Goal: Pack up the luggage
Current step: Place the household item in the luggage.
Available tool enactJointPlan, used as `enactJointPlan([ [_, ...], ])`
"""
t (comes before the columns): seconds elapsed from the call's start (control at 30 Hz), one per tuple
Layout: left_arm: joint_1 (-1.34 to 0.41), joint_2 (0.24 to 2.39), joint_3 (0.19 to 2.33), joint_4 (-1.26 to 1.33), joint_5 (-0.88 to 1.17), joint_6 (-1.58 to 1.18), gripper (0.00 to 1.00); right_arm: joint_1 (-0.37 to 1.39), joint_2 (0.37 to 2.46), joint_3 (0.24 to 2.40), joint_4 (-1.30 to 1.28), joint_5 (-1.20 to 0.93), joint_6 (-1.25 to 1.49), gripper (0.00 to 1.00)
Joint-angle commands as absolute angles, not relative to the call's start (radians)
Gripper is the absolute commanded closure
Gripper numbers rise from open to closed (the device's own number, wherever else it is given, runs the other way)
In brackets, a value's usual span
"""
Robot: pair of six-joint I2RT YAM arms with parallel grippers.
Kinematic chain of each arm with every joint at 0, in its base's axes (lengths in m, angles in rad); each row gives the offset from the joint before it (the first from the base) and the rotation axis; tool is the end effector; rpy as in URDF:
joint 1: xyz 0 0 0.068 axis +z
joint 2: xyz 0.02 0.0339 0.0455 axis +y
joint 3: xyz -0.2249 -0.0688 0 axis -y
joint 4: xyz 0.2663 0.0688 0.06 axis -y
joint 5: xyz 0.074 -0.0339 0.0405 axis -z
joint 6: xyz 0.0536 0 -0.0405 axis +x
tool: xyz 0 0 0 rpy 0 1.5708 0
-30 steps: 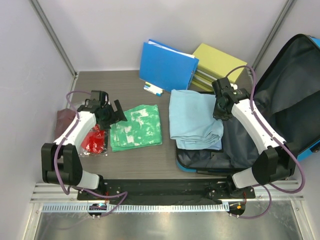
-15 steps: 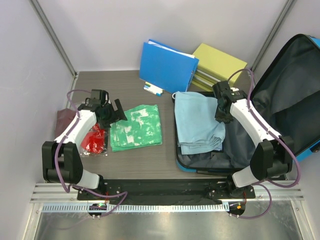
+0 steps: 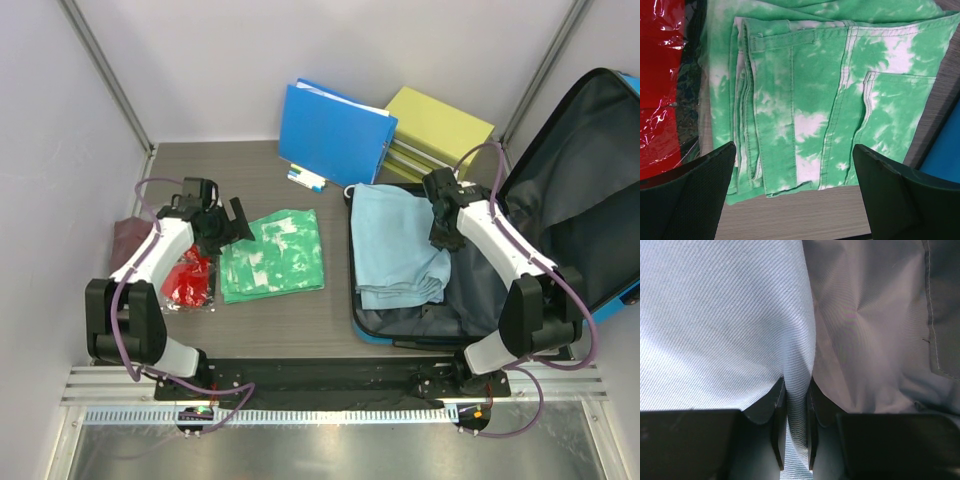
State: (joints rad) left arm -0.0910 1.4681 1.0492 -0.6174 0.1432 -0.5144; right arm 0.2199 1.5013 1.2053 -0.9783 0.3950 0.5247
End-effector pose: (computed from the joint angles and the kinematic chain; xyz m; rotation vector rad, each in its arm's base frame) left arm 0.3273 -0.0375 0.1744 -0.5051 2.5974 -0.3970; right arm 0.3096 0.0481 0.1995 0.4902 2.6594 -0.3570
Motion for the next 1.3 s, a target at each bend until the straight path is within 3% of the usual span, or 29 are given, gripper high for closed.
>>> enactJointPlan([
  [0.0,-0.087,1.479,1.095,-0.6,0.16,-0.492,0.0,0.213,1.516,1.187,-1.019,0.46,0.54,0.99],
  [0.47,-0.087,1.479,1.089,-0.601,0.161,-0.491,0.0,0.206,1.526,1.197,-1.054,0.512,0.532,0.94],
  [0.57,-0.089,1.471,1.083,-0.601,0.156,-0.489,0.0,0.202,1.517,1.184,-1.072,0.529,0.534,0.79],
  [0.6,-0.087,1.47,1.081,-0.601,0.155,-0.489,0.0,0.201,1.513,1.184,-1.084,0.531,0.534,0.6],
  [0.67,-0.087,1.463,1.072,-0.601,0.156,-0.489,0.0,0.199,1.502,1.207,-1.103,0.545,0.538,0.42],
  [0.7,-0.089,1.462,1.071,-0.601,0.156,-0.491,0.0,0.201,1.488,1.222,-1.124,0.554,0.541,0.27],
  [0.8,-0.089,1.459,1.068,-0.6,0.155,-0.489,0.0,0.201,1.48,1.32,-1.179,0.597,0.538,0.19],
  [0.97,-0.087,1.462,1.068,-0.597,0.161,-0.491,0.0,0.201,1.506,1.483,-1.201,0.556,0.47,0.18],
  [1.1,-0.087,1.465,1.069,-0.595,0.166,-0.492,0.0,0.21,1.491,1.494,-1.009,0.279,0.436,0.2],
  [1.27,-0.087,1.459,1.074,-0.603,0.16,-0.492,0.0,0.254,1.583,1.522,-0.858,0.137,0.439,0.21],
])
